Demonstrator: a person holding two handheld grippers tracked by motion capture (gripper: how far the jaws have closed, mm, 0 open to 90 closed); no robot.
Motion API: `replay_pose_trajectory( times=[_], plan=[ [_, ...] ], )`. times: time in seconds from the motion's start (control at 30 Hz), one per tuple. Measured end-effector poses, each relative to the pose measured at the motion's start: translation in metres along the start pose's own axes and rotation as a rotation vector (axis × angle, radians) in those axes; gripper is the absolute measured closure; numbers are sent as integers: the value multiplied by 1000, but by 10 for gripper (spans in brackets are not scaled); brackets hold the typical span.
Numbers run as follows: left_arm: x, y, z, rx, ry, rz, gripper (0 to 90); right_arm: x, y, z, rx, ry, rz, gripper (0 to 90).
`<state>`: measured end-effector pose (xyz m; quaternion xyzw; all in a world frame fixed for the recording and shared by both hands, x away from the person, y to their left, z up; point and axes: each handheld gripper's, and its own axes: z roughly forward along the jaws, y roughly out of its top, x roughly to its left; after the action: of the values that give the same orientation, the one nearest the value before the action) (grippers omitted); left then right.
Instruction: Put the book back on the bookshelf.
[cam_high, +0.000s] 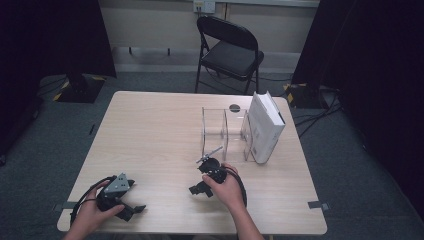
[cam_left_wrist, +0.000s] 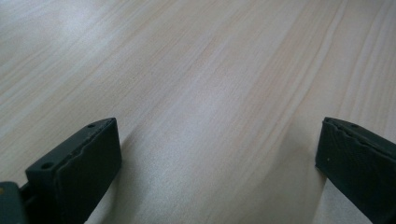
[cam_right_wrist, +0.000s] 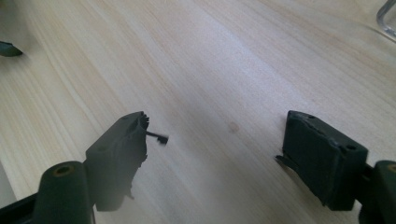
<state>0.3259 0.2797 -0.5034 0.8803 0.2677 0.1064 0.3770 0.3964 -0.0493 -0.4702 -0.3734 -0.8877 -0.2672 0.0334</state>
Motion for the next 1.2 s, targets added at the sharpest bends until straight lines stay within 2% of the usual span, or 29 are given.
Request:
replay_pose_trajectory(
  times=[0.17, 0.37, 0.43, 0.47, 0.5, 0.53, 0.63, 0.67, 0.8, 0.87, 0.9, 1.0, 1.2],
  plan=[
    [1, 0, 0, 9, 1, 12, 0, 3, 0, 2, -4, 2, -17, 167],
    [1, 0, 0, 7, 1, 9, 0, 7, -5, 6, -51, -25, -75, 150],
    [1, 0, 0, 7, 1, 9, 0, 10, -7, 7, -67, -43, -85, 144],
    [1, 0, 0, 9, 1, 11, 0, 12, -9, 9, -92, -69, -105, 141],
    [1, 0, 0, 9, 1, 11, 0, 12, -9, 9, -92, -69, -105, 141],
    [0, 0, 0, 6, 1, 8, 0, 14, -11, 11, -111, -103, -136, 137],
    [1, 0, -1, 9, 0, 12, 0, 16, -14, 13, -130, -120, -159, 131],
    [1, 0, 0, 7, 0, 9, 0, 18, -16, 15, -152, -137, -177, 126],
    [1, 0, 0, 7, 1, 9, 0, 20, -19, 18, -169, -159, -205, 124],
    [1, 0, 0, 7, 1, 9, 0, 18, -22, 20, -213, -160, -232, 109],
    [1, 0, 0, 7, 1, 9, 0, 18, -22, 20, -213, -160, -232, 109],
    [1, 0, 0, 7, 1, 9, 0, 18, -27, 22, -262, -167, -217, 107],
    [1, 0, -1, 9, 0, 11, 0, 16, -31, 24, -307, -165, -223, 105]
  ],
)
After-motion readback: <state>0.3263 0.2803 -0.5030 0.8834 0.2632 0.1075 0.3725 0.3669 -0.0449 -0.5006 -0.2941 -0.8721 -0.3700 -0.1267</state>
